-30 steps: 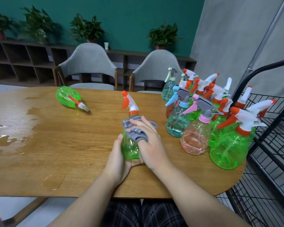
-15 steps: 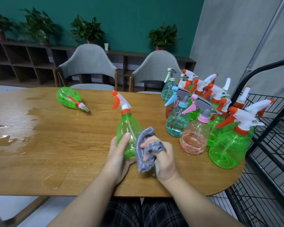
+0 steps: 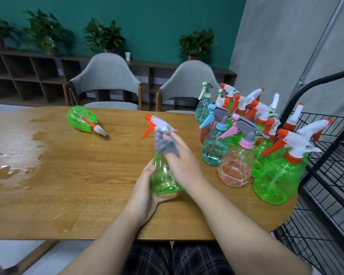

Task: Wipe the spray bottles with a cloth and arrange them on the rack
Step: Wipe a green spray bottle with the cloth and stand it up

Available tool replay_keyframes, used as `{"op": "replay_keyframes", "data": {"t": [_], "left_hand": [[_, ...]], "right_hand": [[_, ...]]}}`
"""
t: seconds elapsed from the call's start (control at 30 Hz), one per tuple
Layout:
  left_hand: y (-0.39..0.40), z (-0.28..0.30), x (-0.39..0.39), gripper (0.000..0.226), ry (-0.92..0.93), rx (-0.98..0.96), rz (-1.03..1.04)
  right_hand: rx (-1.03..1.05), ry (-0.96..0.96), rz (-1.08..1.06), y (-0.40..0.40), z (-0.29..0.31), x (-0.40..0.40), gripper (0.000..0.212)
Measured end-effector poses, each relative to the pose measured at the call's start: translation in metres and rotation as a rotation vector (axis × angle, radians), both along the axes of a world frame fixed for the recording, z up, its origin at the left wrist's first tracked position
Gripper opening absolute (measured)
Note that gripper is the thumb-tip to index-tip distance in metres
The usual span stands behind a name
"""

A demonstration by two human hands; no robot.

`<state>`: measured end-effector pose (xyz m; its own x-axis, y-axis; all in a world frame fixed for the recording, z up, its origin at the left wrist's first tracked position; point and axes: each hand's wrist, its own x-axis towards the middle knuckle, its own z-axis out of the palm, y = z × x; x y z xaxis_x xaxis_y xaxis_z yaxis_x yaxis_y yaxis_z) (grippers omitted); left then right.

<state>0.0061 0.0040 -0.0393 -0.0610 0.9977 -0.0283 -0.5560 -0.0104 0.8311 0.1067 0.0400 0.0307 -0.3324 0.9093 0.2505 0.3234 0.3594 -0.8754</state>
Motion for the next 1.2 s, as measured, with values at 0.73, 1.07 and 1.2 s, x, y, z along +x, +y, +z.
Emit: {"op": "replay_keyframes", "data": {"t": [0.73,1.07,1.2], "left_hand": [[0.0,-0.006,-0.009,0.109,-0.135,-0.043,0.012],[0.001,-0.007,-0.012,0.104,-0.28,-0.102,0.16],[0.005,-0.011,-0.011,0.111,-0.239,-0.091,0.172]], "right_hand": [[0.32,0.313,0.164,-0.03,-0.052,0.022,0.027],[-0.079,0.451,0.195,-0.063,-0.06,-0.005,0.035],[-0.182,0.568,0.157,-0.06,-0.057,-0.021,0.052]]}}
